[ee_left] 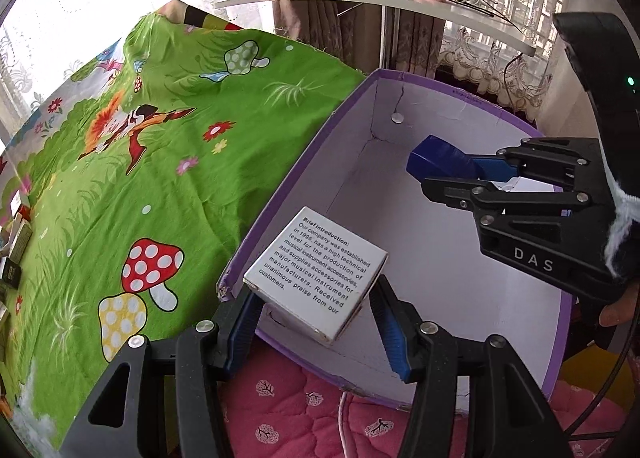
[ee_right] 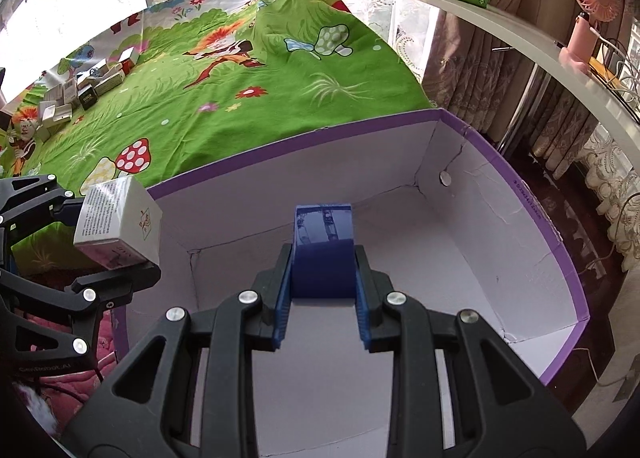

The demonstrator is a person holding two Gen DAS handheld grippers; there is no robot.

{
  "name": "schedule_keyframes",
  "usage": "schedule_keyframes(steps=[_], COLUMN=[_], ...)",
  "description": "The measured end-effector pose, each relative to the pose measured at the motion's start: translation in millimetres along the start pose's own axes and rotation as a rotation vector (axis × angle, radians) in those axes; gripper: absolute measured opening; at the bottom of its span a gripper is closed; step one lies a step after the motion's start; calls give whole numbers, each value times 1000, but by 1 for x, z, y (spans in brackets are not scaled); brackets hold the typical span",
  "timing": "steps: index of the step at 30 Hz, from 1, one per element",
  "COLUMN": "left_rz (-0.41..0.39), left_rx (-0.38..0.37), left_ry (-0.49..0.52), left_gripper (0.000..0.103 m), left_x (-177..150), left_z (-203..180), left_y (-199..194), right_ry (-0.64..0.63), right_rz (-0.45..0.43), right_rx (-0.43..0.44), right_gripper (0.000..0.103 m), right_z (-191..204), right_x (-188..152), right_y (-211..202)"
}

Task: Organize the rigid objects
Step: 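Open both grippers to drop the boxes into the storage box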

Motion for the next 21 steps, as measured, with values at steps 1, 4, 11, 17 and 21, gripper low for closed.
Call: schedule_keyframes(steps=[1,4,11,17,21], left_rz=[1,4,-19,-75,-104], left_rx=[-1,-13,-145,-146,-102], left_ry=[18,48,50,-19,-153], left_gripper=[55,55,57,77,80], left_x=[1,5,10,7,6], left_z=[-6,-18,-30,-6,47], left_y=[2,9,9,-4,-16], right_ry=[7,21,46,80,38], right_rz=[6,21,55,77,26], right_rx=[-11,-45,-119,-187,-169], right_gripper=[31,31,31,42,58], right_z=[-5,-17,-39,-45,-22], right_x=[-2,-6,-8,-1,16], right_y=[1,3,4,-1,-9])
Point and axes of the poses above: each gripper's, at about its wrist camera, not at the fingertips, and y roughly the way its jaws point, z to its left, x to its top, the point moved 5 cm from there along y, roughly the way its jaws point, and after that the axes turned 4 degrees about -y, right-handed, at the moved point
